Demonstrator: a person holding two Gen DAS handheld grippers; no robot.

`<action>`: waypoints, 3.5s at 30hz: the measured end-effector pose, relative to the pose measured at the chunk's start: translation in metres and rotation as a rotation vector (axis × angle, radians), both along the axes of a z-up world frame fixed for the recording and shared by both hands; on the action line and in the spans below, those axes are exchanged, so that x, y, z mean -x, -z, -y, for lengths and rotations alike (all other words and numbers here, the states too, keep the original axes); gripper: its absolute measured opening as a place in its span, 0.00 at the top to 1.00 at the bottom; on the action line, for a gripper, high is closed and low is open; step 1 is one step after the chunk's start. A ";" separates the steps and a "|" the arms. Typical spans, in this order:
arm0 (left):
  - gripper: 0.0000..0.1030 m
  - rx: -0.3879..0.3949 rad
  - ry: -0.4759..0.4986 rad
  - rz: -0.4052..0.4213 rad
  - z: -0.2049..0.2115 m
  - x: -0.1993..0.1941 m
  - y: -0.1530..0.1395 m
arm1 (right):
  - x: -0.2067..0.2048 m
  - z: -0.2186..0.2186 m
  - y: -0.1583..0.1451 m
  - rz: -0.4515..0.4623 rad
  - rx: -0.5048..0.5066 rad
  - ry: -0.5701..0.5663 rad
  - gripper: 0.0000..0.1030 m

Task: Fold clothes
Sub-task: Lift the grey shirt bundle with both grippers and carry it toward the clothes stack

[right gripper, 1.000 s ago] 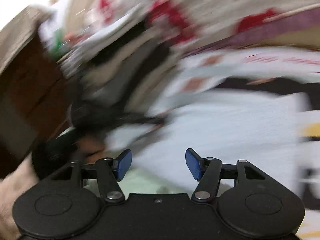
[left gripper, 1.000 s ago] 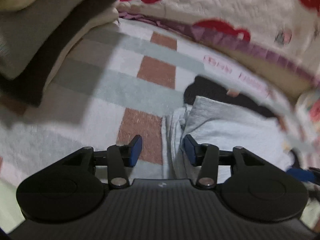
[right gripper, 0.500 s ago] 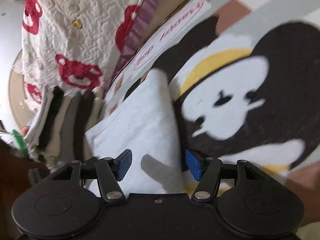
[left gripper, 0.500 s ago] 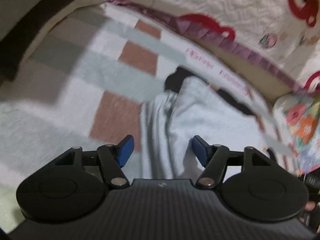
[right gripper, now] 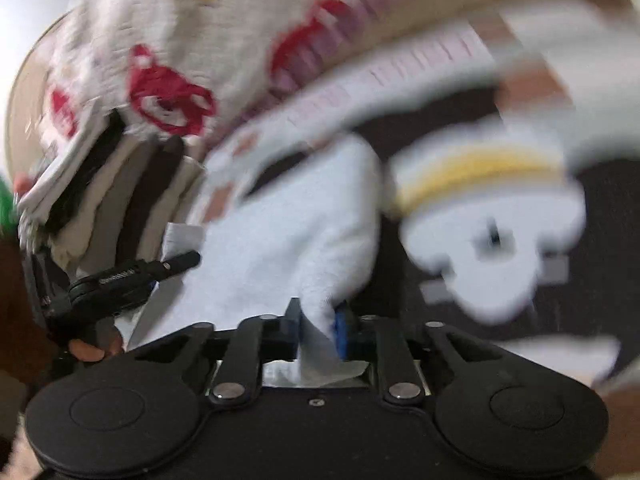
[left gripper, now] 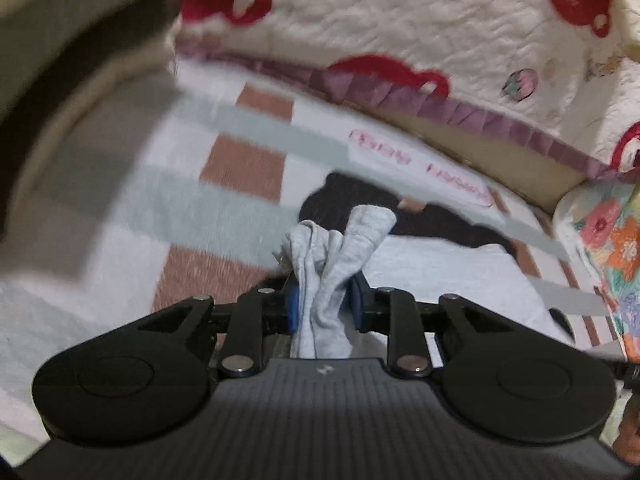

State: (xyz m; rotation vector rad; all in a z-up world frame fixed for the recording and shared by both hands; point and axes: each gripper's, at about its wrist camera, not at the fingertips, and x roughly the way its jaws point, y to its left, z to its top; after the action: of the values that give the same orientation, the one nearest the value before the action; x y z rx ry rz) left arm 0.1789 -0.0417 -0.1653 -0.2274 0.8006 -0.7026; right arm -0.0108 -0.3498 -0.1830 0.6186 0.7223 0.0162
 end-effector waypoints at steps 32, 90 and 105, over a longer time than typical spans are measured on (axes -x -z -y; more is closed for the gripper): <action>0.74 0.261 -0.208 -0.293 -0.047 -0.023 0.055 | -0.044 0.041 0.047 0.042 -0.331 0.250 0.57; 0.79 -0.013 -0.441 0.551 -0.147 0.109 -0.253 | -0.113 -0.133 -0.256 0.602 0.459 -0.462 0.85; 0.79 0.137 -0.711 0.377 -0.226 -0.050 -0.274 | -0.314 -0.215 -0.323 0.587 0.381 -0.632 0.87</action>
State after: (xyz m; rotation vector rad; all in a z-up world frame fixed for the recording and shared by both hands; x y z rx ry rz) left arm 0.2288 0.1845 0.1086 -0.4594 0.2696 -0.1134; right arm 0.3032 -0.1346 0.1401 -0.0119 0.3066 0.6077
